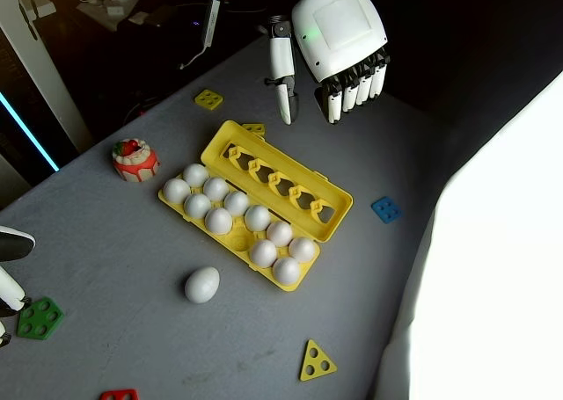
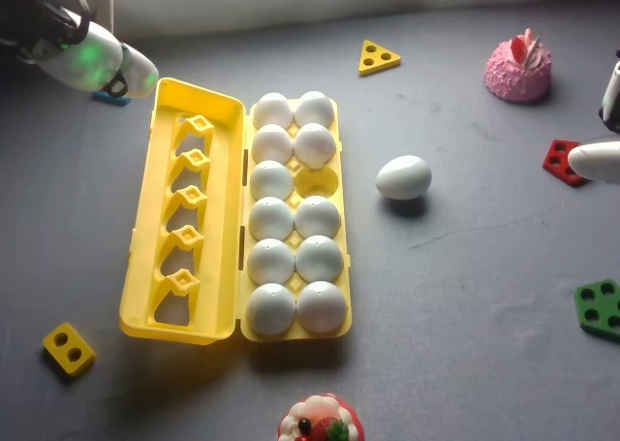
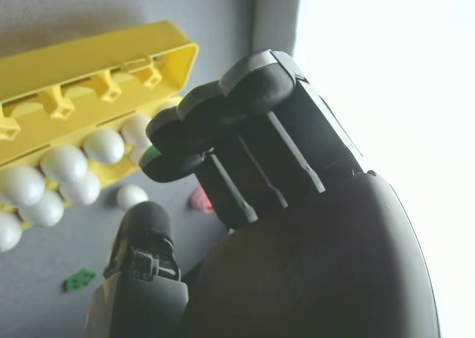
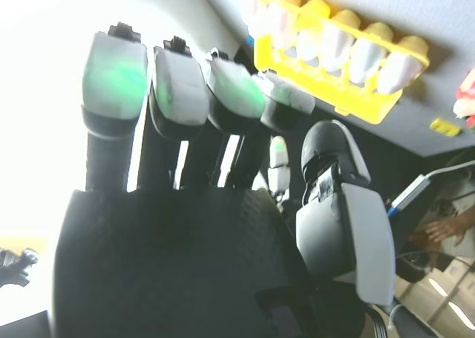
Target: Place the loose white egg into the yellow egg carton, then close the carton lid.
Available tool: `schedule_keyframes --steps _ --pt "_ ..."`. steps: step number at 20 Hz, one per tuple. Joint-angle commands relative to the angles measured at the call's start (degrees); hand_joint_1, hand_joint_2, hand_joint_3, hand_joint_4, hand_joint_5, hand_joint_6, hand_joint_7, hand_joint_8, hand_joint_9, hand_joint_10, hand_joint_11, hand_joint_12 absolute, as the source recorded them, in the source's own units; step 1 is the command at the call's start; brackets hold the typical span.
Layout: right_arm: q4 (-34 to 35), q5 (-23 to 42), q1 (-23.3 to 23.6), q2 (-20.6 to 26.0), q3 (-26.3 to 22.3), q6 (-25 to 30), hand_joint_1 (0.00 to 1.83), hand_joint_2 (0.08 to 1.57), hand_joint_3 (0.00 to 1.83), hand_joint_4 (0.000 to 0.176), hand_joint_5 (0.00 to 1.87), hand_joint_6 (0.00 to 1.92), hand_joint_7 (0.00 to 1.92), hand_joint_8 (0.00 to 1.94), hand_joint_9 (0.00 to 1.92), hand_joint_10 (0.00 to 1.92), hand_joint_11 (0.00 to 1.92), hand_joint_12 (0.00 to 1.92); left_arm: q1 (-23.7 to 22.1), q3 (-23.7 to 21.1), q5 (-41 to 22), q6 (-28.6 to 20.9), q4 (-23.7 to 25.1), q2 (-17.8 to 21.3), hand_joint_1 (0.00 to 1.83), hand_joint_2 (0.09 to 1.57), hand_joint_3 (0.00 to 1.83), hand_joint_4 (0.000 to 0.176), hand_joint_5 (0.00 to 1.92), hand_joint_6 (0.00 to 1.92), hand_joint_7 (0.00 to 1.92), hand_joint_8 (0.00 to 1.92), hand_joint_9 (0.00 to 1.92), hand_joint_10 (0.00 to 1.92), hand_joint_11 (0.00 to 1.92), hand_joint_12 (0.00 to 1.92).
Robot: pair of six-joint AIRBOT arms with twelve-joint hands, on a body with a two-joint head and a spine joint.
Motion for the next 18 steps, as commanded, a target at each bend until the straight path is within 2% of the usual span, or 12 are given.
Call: schedule_keyframes --steps 1,2,3,4,7,8,9,10,12,14,16,18 --pt "0.72 6.10 0.23 0.39 -0.08 -0.23 0.04 1.14 0.27 0.000 0.10 0.32 0.19 0.12 0.07 0.29 0.00 0.64 -0.30 -0.11 -3.84 0.41 2.14 0.06 0.10 1.26 0.20 0.018 0.06 0.11 0.14 0.06 0.09 0.15 0.00 0.63" --pt "1.48 6.10 0.15 0.39 -0.08 -0.23 0.04 1.14 0.27 0.000 0.10 0.32 0.19 0.12 0.07 0.29 0.00 0.64 -0.30 -0.23 -3.93 0.42 2.14 0.08 0.10 1.26 0.20 0.018 0.06 0.11 0.14 0.06 0.09 0.15 0.00 0.63" --pt "2.32 6.10 0.11 0.38 -0.09 -0.23 0.00 1.25 0.03 0.000 0.12 0.09 0.17 0.01 0.11 0.09 0.00 0.43 -0.28 -0.27 -3.93 0.42 2.14 0.08 0.00 1.36 0.02 0.026 0.04 0.02 0.11 0.00 0.09 0.03 0.00 0.48" --pt "3.27 6.11 0.10 0.38 -0.09 -0.22 0.00 1.26 0.01 0.000 0.09 0.04 0.12 0.00 0.08 0.05 0.00 0.24 -0.19 -0.40 -3.93 0.42 2.13 0.09 0.02 1.37 0.01 0.018 0.03 0.00 0.07 0.00 0.06 0.01 0.00 0.41" --pt "3.40 6.10 -0.03 0.37 -0.09 -0.23 0.01 1.26 0.01 0.000 0.10 0.03 0.11 0.00 0.06 0.03 0.00 0.15 -0.17 -0.73 -4.00 0.42 2.12 0.16 0.00 1.36 0.00 0.016 0.04 0.00 0.07 0.00 0.06 0.01 0.00 0.22" --pt "3.40 6.08 -0.34 0.37 -0.10 -0.23 0.02 1.26 0.00 0.000 0.10 0.02 0.11 0.00 0.06 0.02 0.00 0.10 -0.15 -0.96 -4.18 0.43 2.12 0.19 0.00 1.35 0.00 0.025 0.03 0.00 0.08 0.00 0.06 0.00 0.00 0.24" --pt "3.43 6.06 -0.75 0.35 -0.10 -0.23 0.02 1.26 0.00 0.000 0.11 0.03 0.11 0.00 0.06 0.02 0.00 0.09 -0.07 -1.17 -4.25 0.43 2.12 0.19 0.00 1.35 0.00 0.031 0.01 0.00 0.08 0.00 0.05 0.00 0.00 0.25" --pt "3.59 6.06 -1.31 0.26 -0.09 -0.23 0.01 1.26 0.00 0.000 0.10 0.02 0.11 0.00 0.07 0.02 0.00 0.08 0.08 -1.47 -4.32 0.55 2.11 0.20 0.00 1.35 0.00 0.017 0.00 0.00 0.08 0.00 0.04 0.00 0.00 0.25" --pt "5.95 6.06 -2.58 -0.02 -0.07 -0.34 0.03 1.26 0.00 0.000 0.10 0.02 0.11 0.00 0.07 0.02 0.00 0.09 0.82 -2.20 -4.99 1.12 2.12 0.33 0.00 1.35 0.00 0.019 0.00 0.00 0.05 0.00 0.02 0.00 0.00 0.18" --pt "13.67 6.09 -2.79 -0.96 -0.07 -6.15 0.05 1.24 0.00 0.000 0.10 0.02 0.11 0.00 0.07 0.02 0.00 0.08 1.49 -2.63 -5.19 1.33 2.12 0.38 0.00 1.35 0.00 0.019 0.02 0.00 0.08 0.01 0.03 0.01 0.00 0.29" --pt "23.20 6.27 -2.79 -2.17 -0.05 -13.58 0.27 1.15 0.00 0.000 0.08 0.00 0.11 0.00 0.08 0.02 0.00 0.19 1.81 -3.29 -5.19 1.64 2.11 0.60 0.00 1.35 0.00 0.016 0.03 0.01 0.09 0.00 0.06 0.01 0.00 0.36" --pt "24.84 6.66 -2.76 -3.81 0.36 -14.60 0.44 1.10 0.00 0.000 0.07 0.00 0.10 0.00 0.08 0.01 0.00 0.19 2.05 -4.08 -5.68 2.27 2.11 0.94 0.00 1.34 0.00 0.021 0.01 0.01 0.06 0.00 0.02 0.01 0.00 0.25"
